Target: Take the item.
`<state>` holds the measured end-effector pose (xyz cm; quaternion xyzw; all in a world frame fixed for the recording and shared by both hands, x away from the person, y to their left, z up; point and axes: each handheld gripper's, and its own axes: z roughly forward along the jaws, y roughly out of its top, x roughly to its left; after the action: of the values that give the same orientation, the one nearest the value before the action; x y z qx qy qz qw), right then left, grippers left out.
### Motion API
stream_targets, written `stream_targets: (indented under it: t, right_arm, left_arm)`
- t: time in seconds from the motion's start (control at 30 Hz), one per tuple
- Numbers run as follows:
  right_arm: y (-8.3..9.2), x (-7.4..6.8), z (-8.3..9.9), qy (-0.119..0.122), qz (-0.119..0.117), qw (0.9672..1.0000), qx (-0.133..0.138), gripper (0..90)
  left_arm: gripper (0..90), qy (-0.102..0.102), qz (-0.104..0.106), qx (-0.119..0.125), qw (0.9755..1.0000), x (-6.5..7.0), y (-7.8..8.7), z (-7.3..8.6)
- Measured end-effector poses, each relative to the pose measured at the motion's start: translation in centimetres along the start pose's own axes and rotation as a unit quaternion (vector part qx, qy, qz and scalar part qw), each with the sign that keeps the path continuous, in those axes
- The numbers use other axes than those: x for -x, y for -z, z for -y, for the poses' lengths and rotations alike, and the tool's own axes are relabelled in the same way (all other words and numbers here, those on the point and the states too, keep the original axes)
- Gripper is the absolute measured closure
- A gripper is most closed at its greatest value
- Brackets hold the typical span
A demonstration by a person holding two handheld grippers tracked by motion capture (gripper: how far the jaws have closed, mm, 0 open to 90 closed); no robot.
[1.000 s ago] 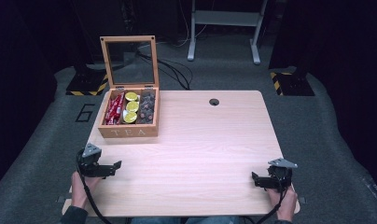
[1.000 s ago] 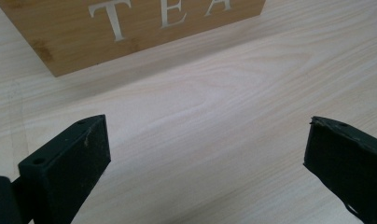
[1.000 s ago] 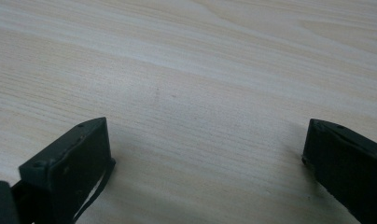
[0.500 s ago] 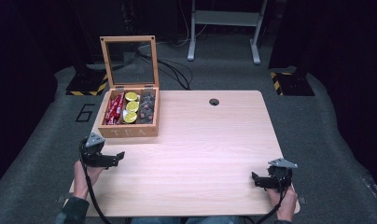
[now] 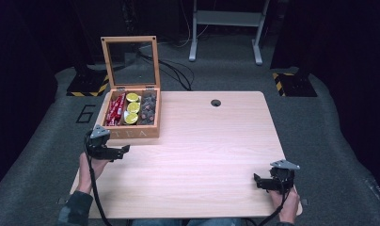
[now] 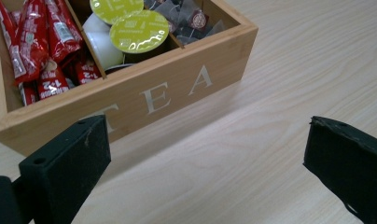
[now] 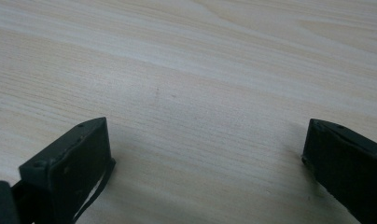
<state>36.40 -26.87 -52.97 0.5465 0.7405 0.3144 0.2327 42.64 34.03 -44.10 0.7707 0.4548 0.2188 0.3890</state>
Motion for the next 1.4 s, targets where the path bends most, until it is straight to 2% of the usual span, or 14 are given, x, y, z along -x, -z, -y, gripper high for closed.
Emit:
stream_targets:
  t: [0.13,0.43,0.5,0.63,0.8,0.97,1.03,1.13,1.23,1.4]
  right_arm:
    - [0.0,0.0,0.0,0.000,0.000,1.0000,0.000,0.3]
    - [0.0,0.0,0.0,0.001,0.000,1.0000,-0.001,0.4]
    - [0.0,0.0,0.0,0.003,0.000,1.0000,-0.002,0.4]
    - [0.0,0.0,0.0,0.003,0.000,1.0000,-0.004,0.5]
    - [0.0,0.0,0.0,0.004,-0.001,1.0000,-0.003,0.6]
    - [0.0,0.0,0.0,0.005,-0.001,1.0000,-0.003,0.8]
    - [0.0,0.0,0.0,0.004,-0.001,1.0000,-0.003,0.8]
    - [0.1,0.0,0.0,0.004,-0.001,1.0000,-0.003,0.8]
    - [0.1,0.0,0.0,0.005,-0.001,1.0000,-0.002,0.9]
    - [0.1,0.0,0.0,0.005,-0.001,1.0000,-0.002,1.0]
  left_arm:
    - [0.4,-0.002,0.008,0.009,0.9999,0.0,-0.2,-1.2]
    - [0.5,-0.010,0.012,0.016,0.9998,-0.1,-0.8,-3.4]
    - [0.9,-0.009,0.019,0.018,0.9996,-0.3,-0.9,-3.9]
    - [1.3,-0.007,0.019,0.028,0.9994,-0.6,-1.2,-4.9]
    - [0.3,-0.010,0.021,0.028,0.9993,-1.0,-1.8,-5.9]
    - [0.2,-0.007,0.012,0.026,0.9996,-1.6,-2.7,-6.6]
    - [0.1,0.003,0.011,0.024,0.9997,-2.0,-3.2,-6.9]
    - [0.0,0.007,0.011,0.023,0.9997,-2.5,-3.8,-7.2]
    - [0.0,0.002,0.003,0.016,0.9999,-2.7,-4.7,-7.2]
    - [1.1,0.009,-0.007,0.008,0.9999,-3.2,-6.1,-7.0]
